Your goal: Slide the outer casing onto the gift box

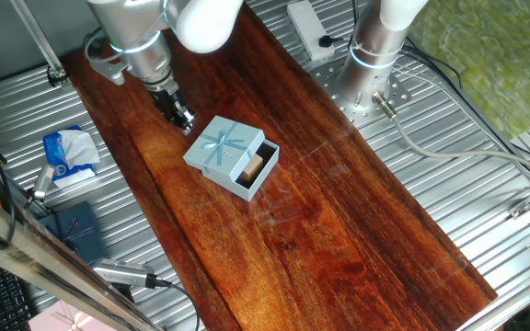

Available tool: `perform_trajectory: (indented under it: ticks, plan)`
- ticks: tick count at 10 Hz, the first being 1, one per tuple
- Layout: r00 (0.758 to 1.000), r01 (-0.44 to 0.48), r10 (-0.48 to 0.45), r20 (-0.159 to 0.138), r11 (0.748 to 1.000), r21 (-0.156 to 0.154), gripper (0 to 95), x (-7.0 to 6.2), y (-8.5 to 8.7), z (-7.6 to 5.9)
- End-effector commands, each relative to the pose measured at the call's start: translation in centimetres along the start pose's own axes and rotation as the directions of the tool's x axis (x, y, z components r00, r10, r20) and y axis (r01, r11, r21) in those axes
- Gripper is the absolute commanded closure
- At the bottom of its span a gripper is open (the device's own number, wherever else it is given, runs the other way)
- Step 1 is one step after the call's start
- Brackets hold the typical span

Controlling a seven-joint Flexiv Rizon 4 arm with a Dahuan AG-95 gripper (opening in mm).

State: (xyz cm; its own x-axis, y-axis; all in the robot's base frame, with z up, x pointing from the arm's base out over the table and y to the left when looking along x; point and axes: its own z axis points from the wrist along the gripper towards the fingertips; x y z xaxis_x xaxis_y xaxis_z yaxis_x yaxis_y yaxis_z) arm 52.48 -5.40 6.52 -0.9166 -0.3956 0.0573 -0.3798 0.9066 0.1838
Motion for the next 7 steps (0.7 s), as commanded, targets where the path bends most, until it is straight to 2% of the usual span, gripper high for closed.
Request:
perform_trajectory:
  ticks: [1,2,4,7]
  plan:
    - [1.0,-0.001,0.001,0.005,1.0,-0.029,95.0,0.04,0.21,1.11]
    - [1.0,0.0,0.001,0.005,0.999,-0.038,95.0,0.02,0.3,1.6]
    - [1.0,0.007,-0.008,-0.004,0.999,-0.047,95.0,0.0,0.29,1.61]
    - [1.0,0.005,-0.005,-0.001,0.998,-0.065,95.0,0.0,0.29,1.61]
